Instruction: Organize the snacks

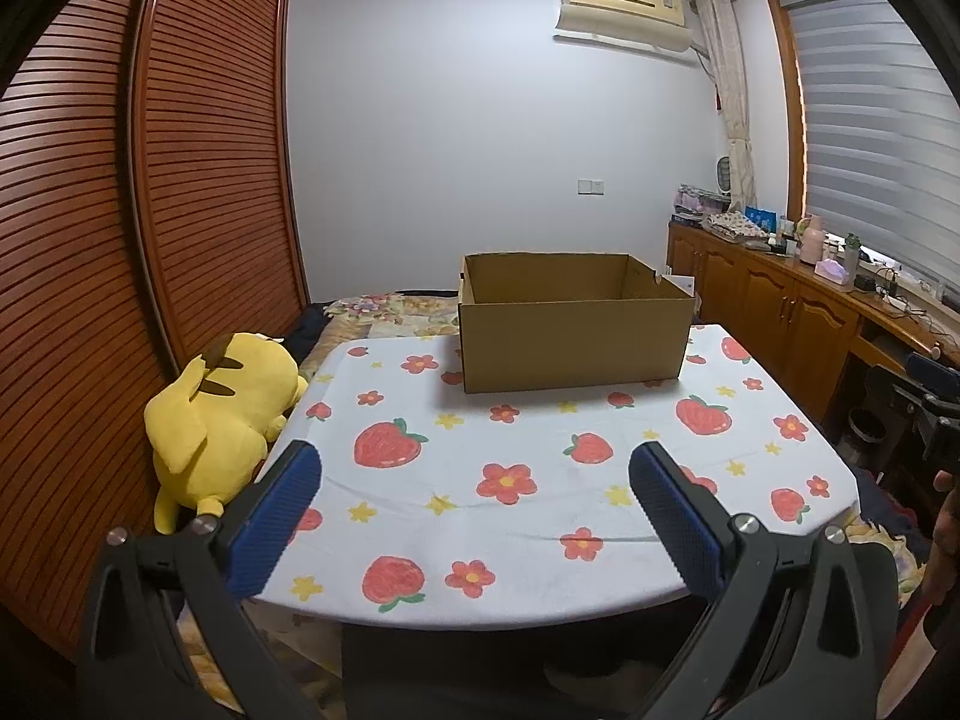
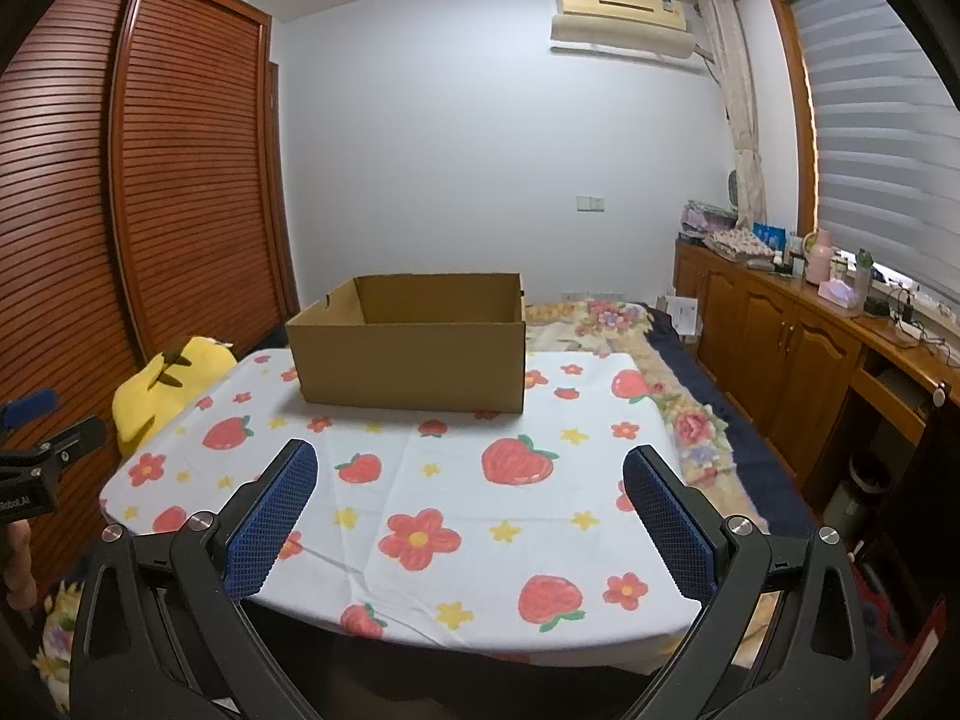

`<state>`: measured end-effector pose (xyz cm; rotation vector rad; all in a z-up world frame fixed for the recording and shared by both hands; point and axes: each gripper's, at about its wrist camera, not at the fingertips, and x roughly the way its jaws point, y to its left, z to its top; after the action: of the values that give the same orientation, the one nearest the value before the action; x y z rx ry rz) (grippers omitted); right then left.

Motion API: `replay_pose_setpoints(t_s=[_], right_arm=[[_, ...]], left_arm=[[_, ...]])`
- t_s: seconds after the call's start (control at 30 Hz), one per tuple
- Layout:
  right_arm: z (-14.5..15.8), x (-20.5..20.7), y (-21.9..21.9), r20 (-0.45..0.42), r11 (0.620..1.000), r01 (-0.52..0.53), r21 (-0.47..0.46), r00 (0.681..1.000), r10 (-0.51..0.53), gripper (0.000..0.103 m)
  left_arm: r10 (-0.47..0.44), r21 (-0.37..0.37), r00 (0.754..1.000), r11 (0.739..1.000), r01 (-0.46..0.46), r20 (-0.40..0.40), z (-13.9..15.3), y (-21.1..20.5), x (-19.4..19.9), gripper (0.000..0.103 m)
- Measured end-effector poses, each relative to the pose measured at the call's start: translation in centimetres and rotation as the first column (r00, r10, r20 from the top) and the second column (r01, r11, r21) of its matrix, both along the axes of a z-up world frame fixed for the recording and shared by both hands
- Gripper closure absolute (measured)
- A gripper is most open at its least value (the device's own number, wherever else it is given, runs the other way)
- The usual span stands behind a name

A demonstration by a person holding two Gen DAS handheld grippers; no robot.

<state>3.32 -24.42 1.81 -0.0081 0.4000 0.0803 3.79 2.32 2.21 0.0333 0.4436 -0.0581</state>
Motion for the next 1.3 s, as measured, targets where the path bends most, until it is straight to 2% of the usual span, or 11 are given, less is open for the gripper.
replay_pose_setpoints(t_s=[1.3], right_arm=[[0.11,-0.08,0.03,0.003,1.000,-0.003,0.001,1.000,0.003,0.000]], left_arm=[[0.006,-0.006,1.000,1.000,-0.006,0.016,0.71,0.09,-0.51,0.000]])
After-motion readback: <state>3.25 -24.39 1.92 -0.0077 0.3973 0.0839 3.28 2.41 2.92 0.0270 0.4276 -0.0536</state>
